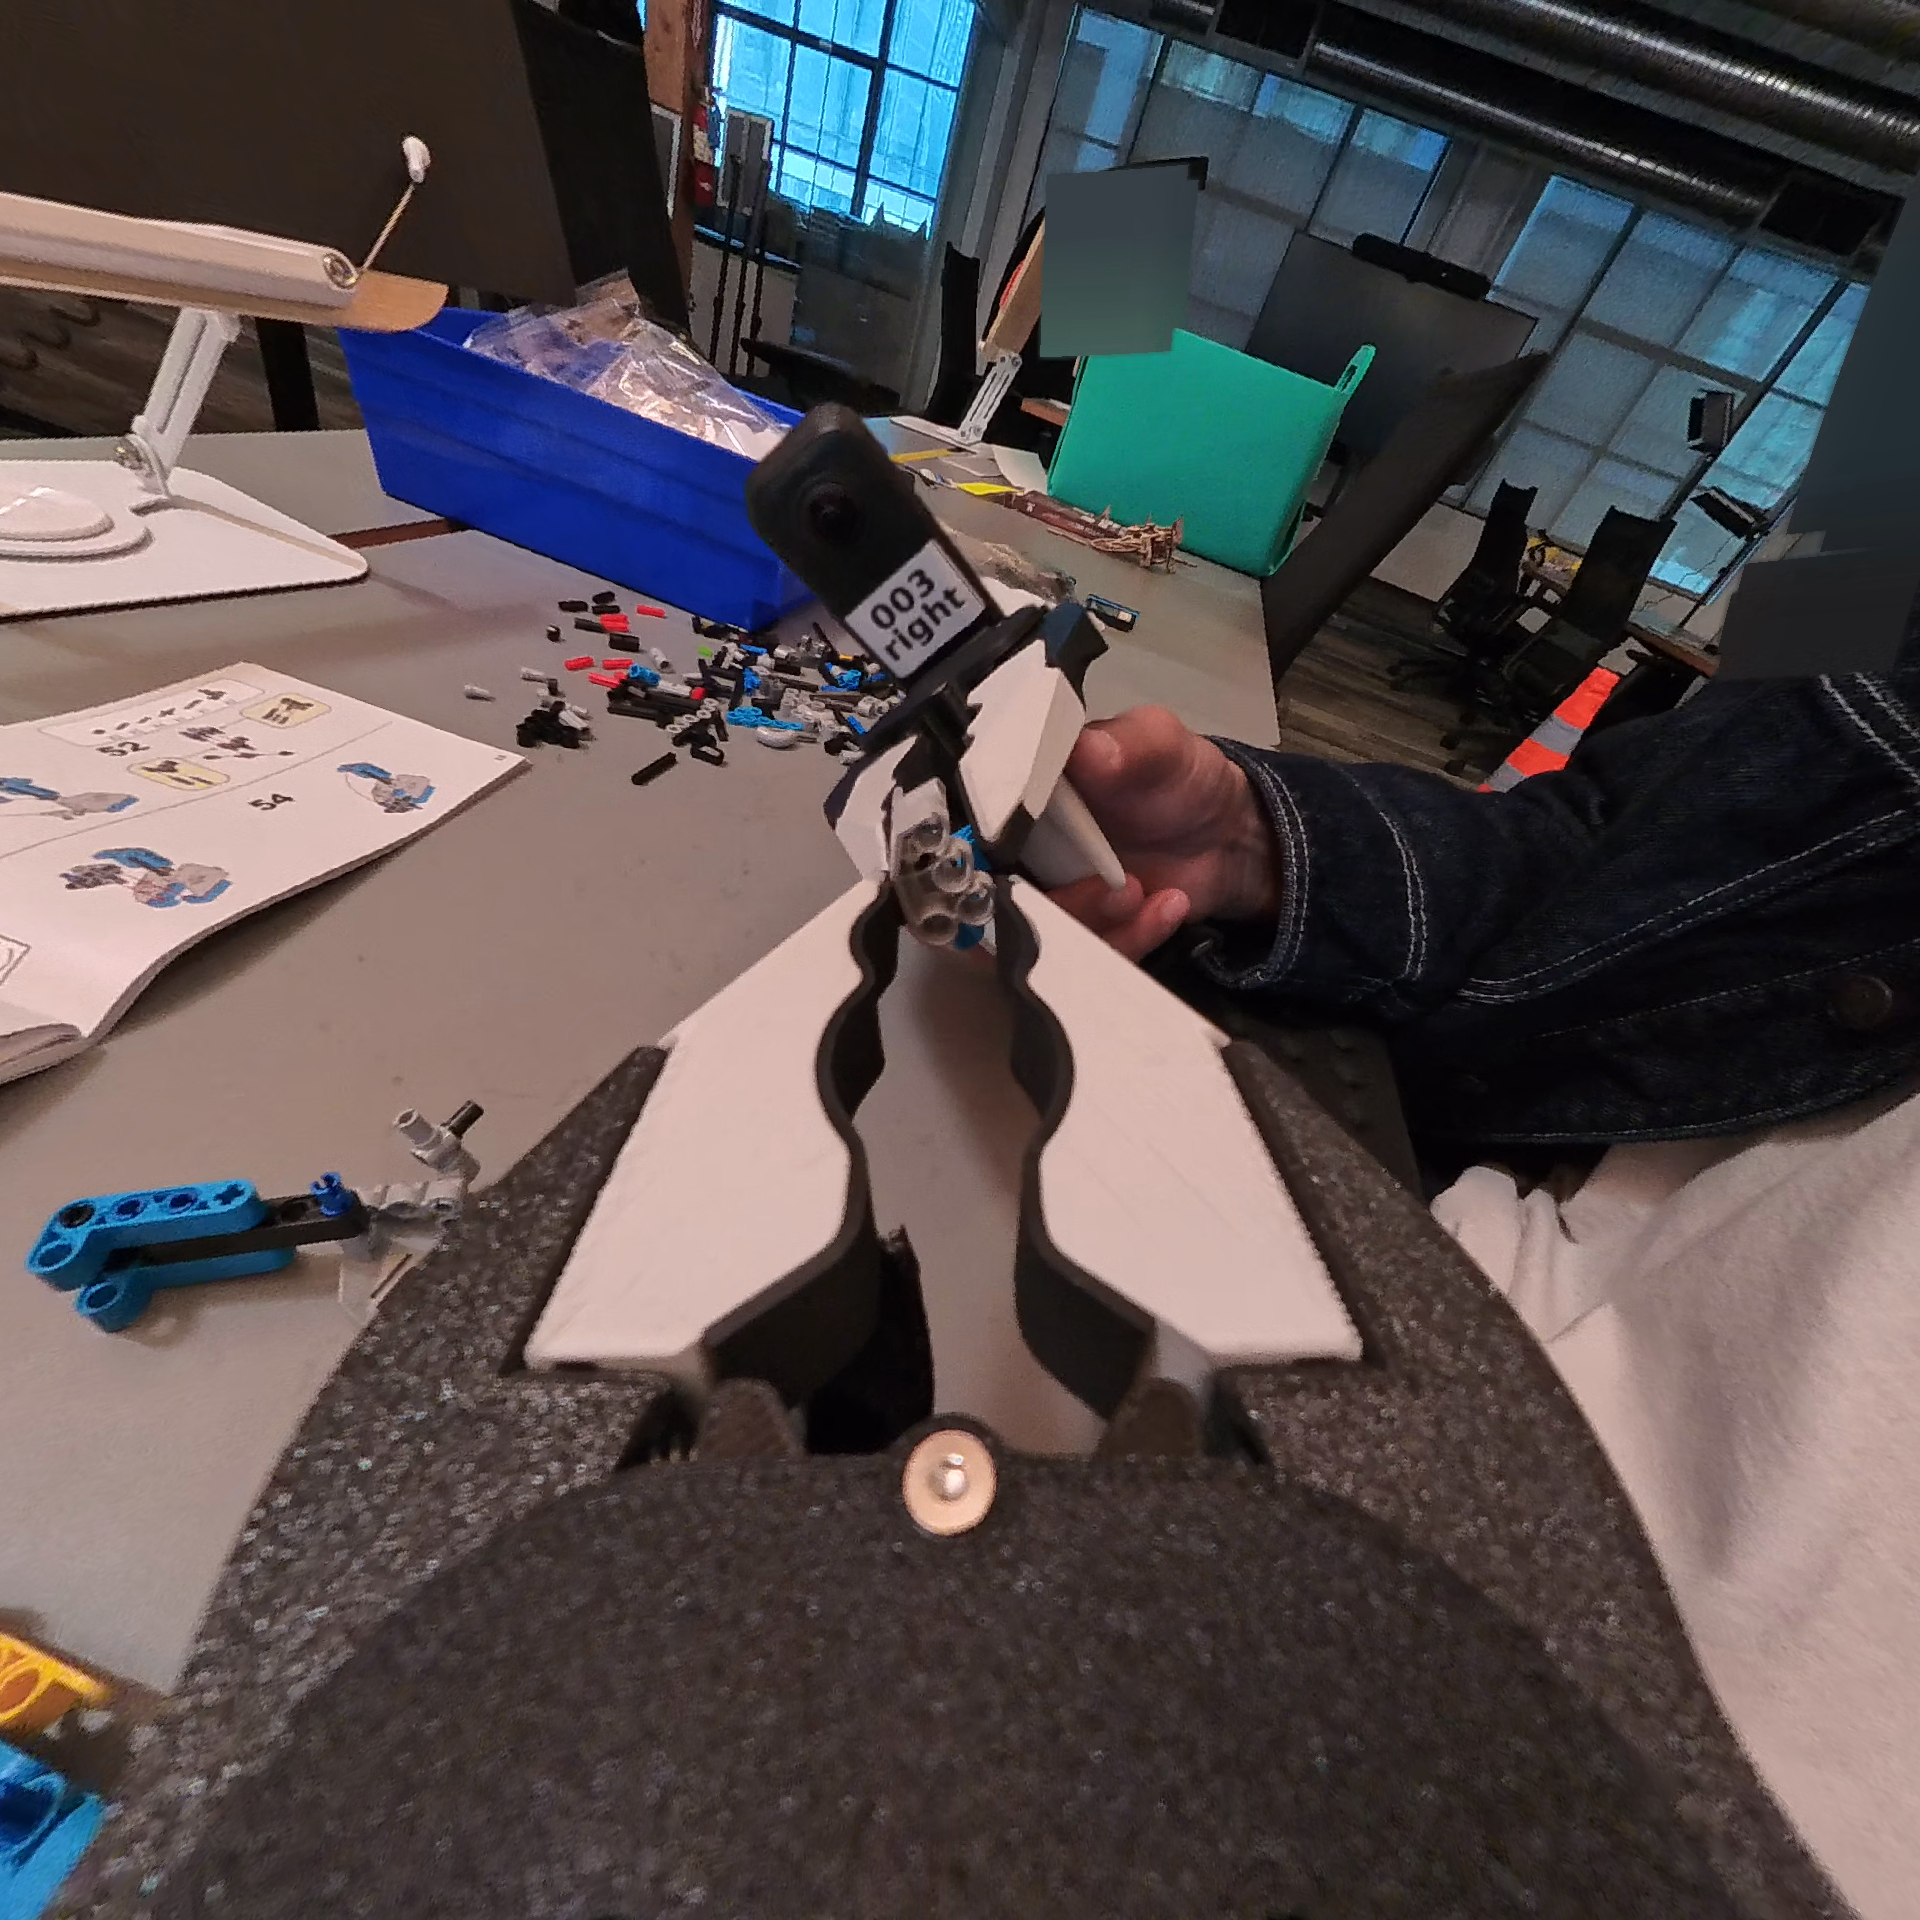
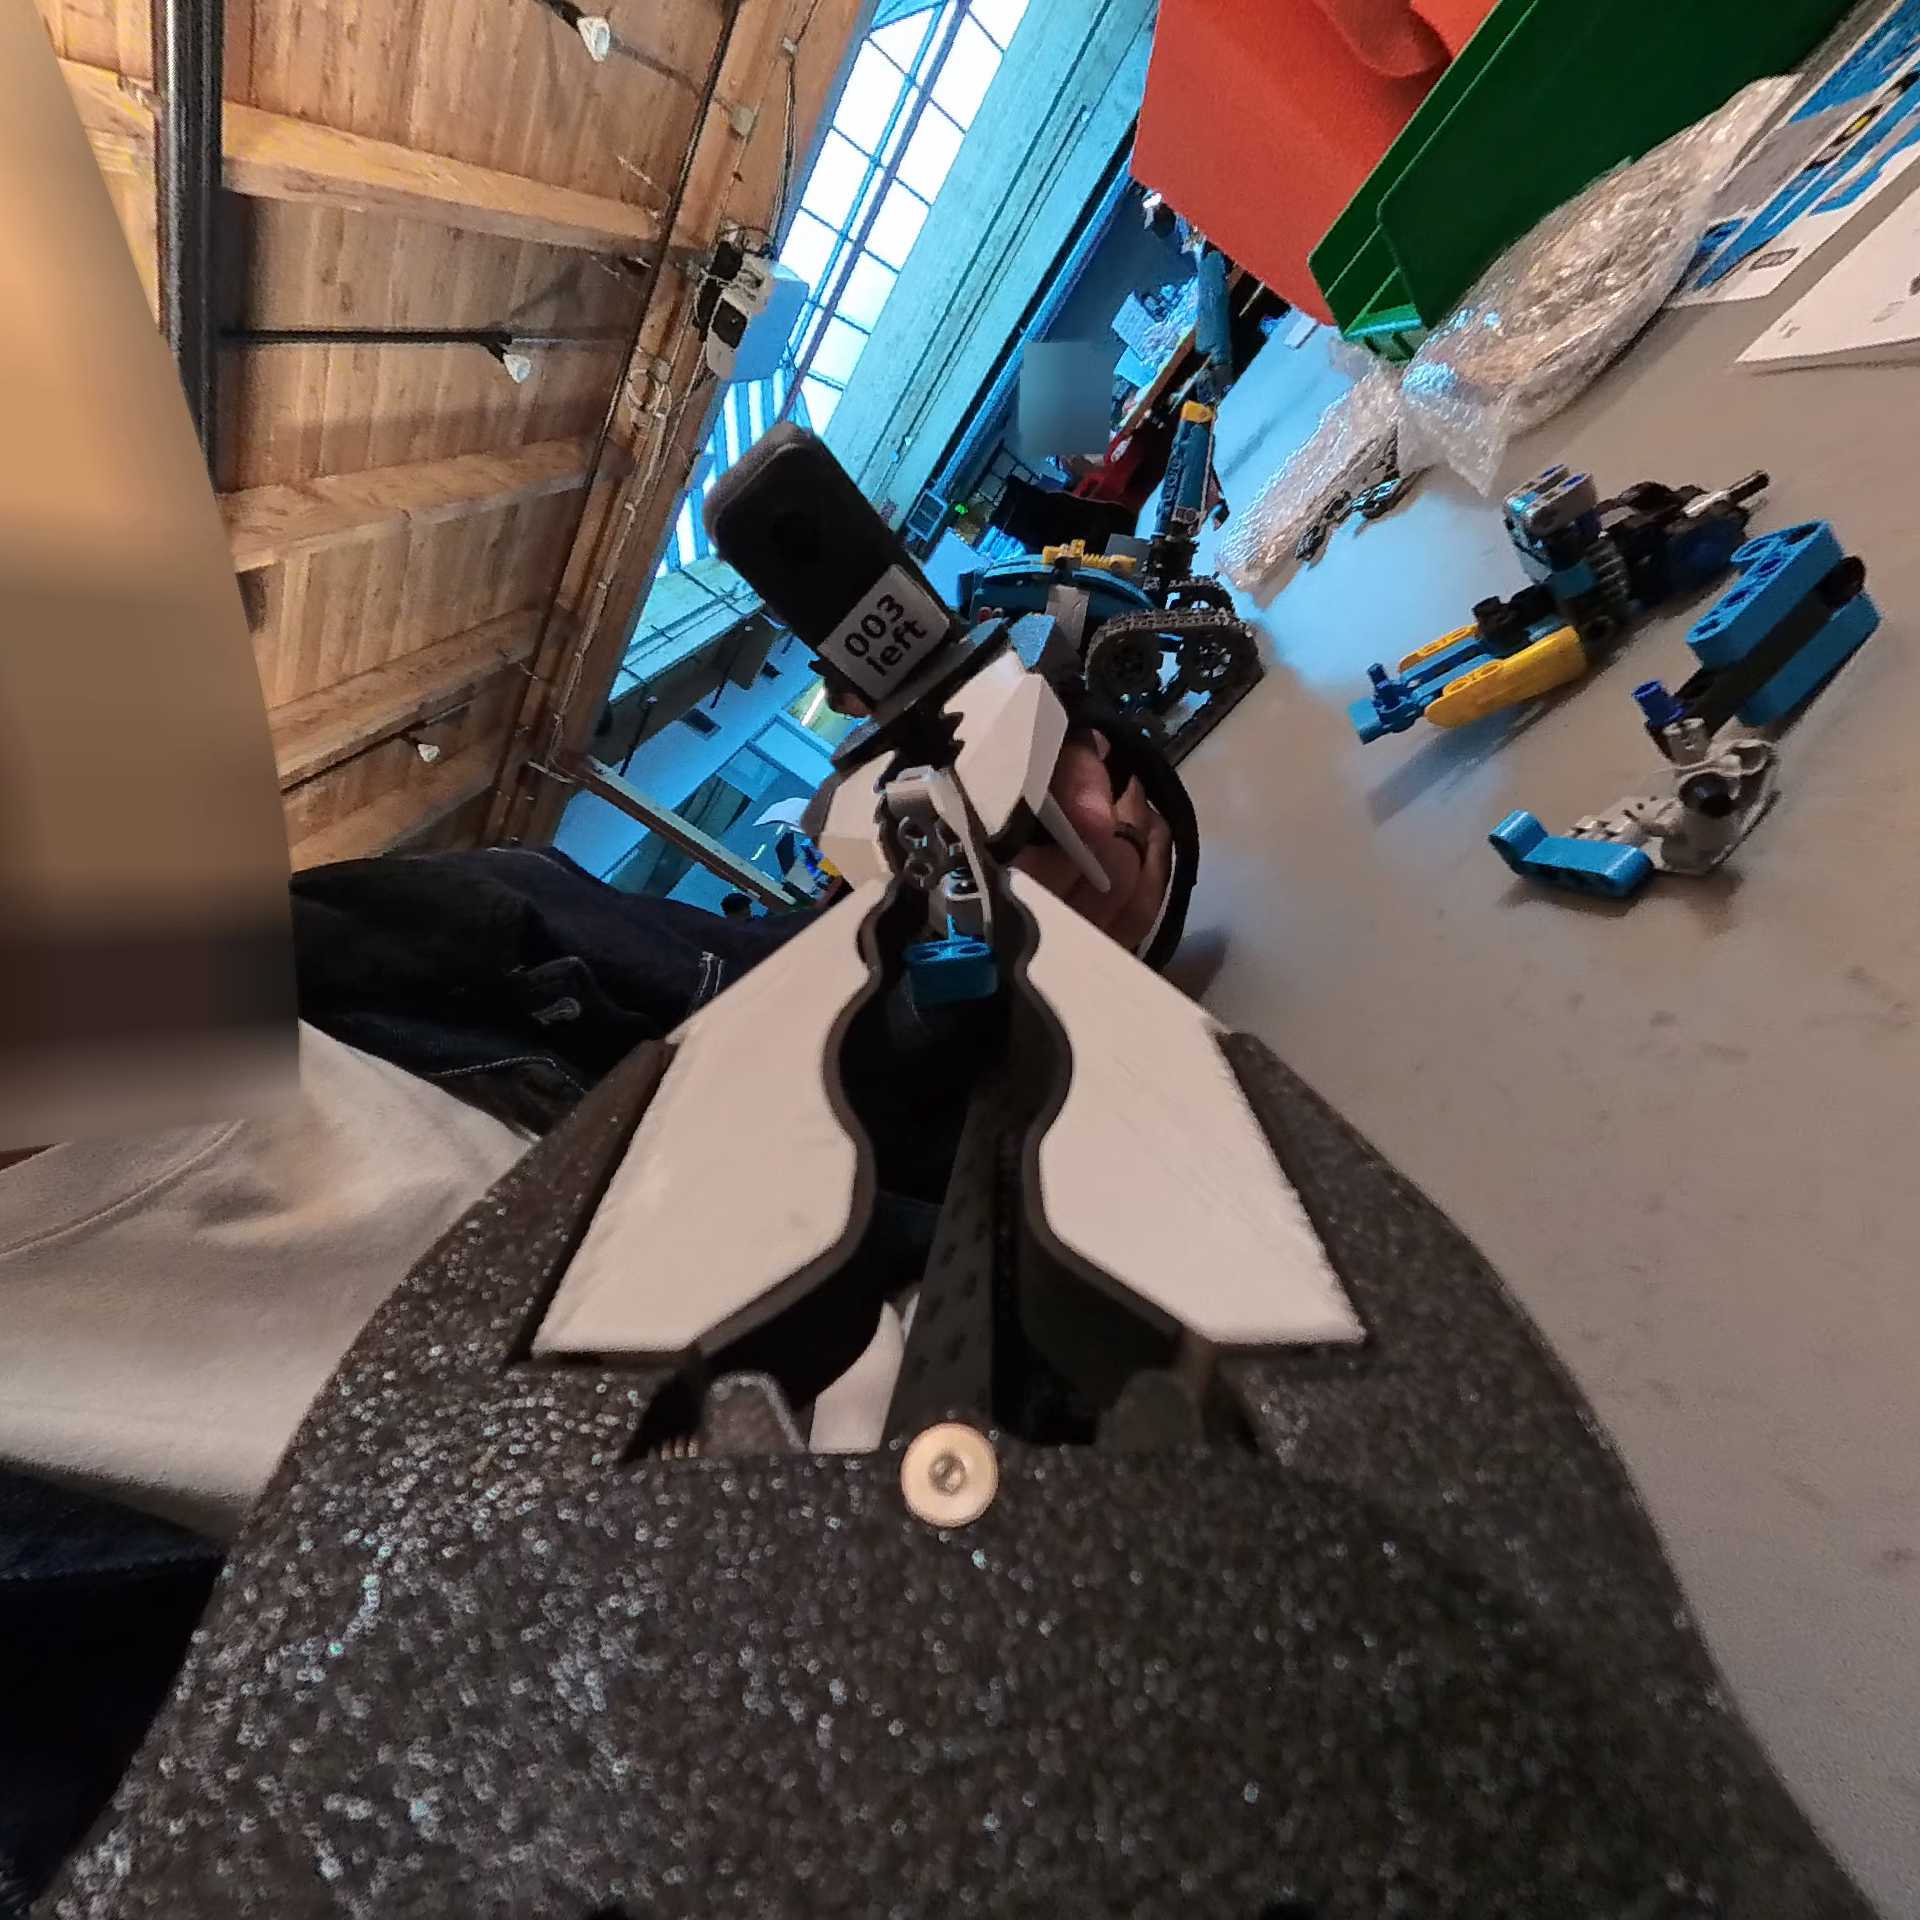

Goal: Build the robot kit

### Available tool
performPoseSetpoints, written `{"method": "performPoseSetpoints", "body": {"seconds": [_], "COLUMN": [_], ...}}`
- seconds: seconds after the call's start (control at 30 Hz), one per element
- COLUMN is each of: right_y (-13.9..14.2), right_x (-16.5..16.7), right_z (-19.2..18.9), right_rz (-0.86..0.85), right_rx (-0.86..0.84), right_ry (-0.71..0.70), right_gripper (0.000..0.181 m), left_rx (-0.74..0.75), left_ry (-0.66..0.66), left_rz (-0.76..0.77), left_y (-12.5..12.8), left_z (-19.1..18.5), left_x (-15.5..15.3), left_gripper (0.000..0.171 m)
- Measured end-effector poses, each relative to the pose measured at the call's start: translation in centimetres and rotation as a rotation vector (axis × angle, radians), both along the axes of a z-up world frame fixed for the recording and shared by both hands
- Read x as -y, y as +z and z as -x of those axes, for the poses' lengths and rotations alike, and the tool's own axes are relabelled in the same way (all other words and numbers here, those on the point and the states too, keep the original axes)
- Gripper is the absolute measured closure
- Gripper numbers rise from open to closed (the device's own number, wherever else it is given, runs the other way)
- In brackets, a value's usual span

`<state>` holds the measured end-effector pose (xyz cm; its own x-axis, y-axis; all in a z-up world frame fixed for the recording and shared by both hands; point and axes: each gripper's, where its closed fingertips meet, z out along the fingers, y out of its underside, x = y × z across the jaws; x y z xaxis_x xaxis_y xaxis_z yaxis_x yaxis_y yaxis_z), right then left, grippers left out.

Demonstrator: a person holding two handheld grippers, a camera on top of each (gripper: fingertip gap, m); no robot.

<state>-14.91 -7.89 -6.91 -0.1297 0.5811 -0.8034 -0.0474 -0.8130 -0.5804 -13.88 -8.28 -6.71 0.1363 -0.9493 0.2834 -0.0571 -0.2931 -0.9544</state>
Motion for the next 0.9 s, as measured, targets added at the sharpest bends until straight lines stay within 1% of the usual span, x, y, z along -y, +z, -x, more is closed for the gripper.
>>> {"method": "performPoseSetpoints", "body": {"seconds": [0.17, 0.23, 0.3, 0.43, 0.53, 0.6, 0.67, 0.73, 0.77, 0.83, 0.9], "right_y": [0.6, 0.7, 0.9, 0.4, 0.7, 1.1, 1.7, 1.9, 1.4, 0.3, 0.4], "right_x": [0.8, 0.9, 1.1, 0.7, -0.3, -1.3, -2.2, -3.0, -3.5, -4.2, -4.3], "right_z": [0.0, -0.1, -0.1, -0.3, -1.3, -2.5, -3.4, -4.2, -4.5, -5.1, -5.7], "right_rz": [0.035, 0.045, 0.008, -0.098, -0.115, -0.141, -0.191, -0.238, -0.263, -0.333, -0.396], "right_rx": [-0.047, -0.061, -0.057, 0.027, 0.034, 0.035, 0.047, 0.078, 0.122, 0.233, 0.277], "right_ry": [0.058, 0.065, 0.064, 0.004, -0.051, -0.13, -0.21, -0.286, -0.323, -0.386, -0.396], "right_gripper": [0.165, 0.173, 0.174, 0.176, 0.175, 0.175, 0.175, 0.175, 0.176, 0.176, 0.176], "left_rx": [0.026, 0.041, 0.048, 0.022, 0.015, 0.003, -0.039, -0.088, -0.114, -0.162, -0.214], "left_ry": [-0.038, -0.051, -0.051, -0.034, 0.029, 0.058, 0.1, 0.157, 0.185, 0.202, 0.203], "left_rz": [-0.02, -0.023, -0.043, -0.005, 0.003, 0.0, -0.031, -0.104, -0.137, -0.175, -0.174], "left_y": [0.6, 0.9, 1.1, 0.5, 0.3, 0.1, -0.5, -0.9, -1.1, -1.7, -2.6], "left_z": [-0.1, -0.1, -0.2, -0.2, 0.3, 0.6, 0.7, 0.9, 1.1, 1.0, 0.8], "left_x": [0.8, 1.0, 1.2, 0.6, -0.6, -1.1, -1.6, -2.2, -2.4, -2.5, -2.6], "left_gripper": [0.155, 0.155, 0.155, 0.154, 0.152, 0.152, 0.152, 0.153, 0.155, 0.155, 0.155]}}
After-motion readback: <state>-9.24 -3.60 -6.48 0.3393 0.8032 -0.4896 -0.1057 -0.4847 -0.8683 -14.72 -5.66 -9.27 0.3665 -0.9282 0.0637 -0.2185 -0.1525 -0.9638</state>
